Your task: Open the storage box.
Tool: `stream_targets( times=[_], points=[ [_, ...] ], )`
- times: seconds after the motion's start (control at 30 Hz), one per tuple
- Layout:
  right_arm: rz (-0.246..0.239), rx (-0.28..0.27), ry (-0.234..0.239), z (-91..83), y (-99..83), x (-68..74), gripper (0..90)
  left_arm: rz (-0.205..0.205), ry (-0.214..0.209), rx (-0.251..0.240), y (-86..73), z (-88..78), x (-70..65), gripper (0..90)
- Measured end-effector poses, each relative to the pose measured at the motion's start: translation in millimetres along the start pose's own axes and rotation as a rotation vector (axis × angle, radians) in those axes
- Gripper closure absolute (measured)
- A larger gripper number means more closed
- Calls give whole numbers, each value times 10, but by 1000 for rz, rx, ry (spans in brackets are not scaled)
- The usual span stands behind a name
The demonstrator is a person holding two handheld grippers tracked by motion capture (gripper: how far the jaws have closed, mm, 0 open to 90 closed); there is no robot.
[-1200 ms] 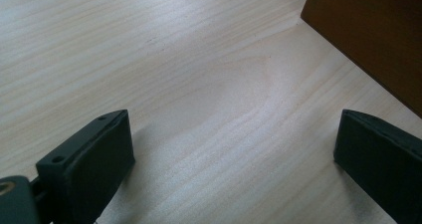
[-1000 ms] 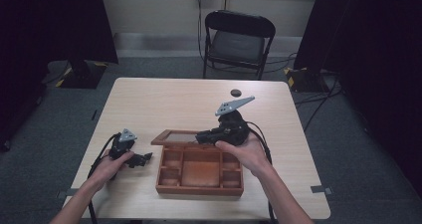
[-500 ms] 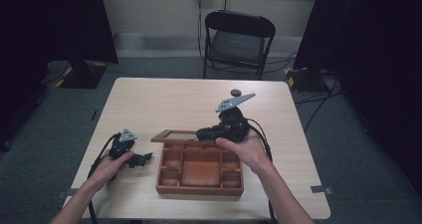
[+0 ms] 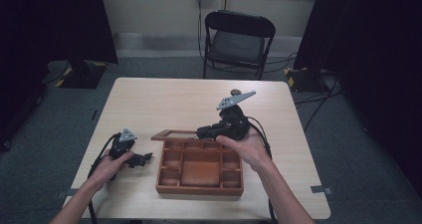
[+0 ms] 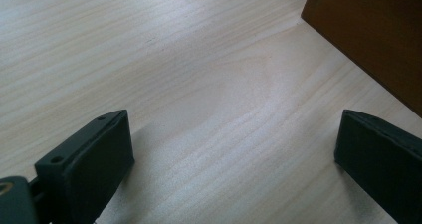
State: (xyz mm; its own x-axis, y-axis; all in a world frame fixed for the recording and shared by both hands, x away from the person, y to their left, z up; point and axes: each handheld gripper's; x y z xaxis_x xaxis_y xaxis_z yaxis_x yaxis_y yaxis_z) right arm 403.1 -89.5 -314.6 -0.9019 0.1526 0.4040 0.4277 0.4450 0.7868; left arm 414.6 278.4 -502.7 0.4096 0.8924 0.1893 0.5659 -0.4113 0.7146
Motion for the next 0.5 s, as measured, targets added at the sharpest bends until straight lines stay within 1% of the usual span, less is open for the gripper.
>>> stream_targets(
  times=[0.5],
  points=[
    [10, -9, 1, -27, 59, -41, 825, 0, 0, 0, 0, 1, 0, 9]
  ],
)
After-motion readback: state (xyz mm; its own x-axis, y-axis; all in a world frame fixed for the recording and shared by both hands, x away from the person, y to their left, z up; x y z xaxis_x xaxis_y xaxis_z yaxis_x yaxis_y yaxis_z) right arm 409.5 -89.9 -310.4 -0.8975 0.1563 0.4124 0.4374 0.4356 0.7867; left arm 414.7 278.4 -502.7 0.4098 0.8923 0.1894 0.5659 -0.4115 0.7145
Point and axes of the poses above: each handheld gripper's, and its own axes: z roughly forward along the jaws, y roughly out of its top, x roughly to its left, and after that the axes turned 15 degrees about y, right-handed
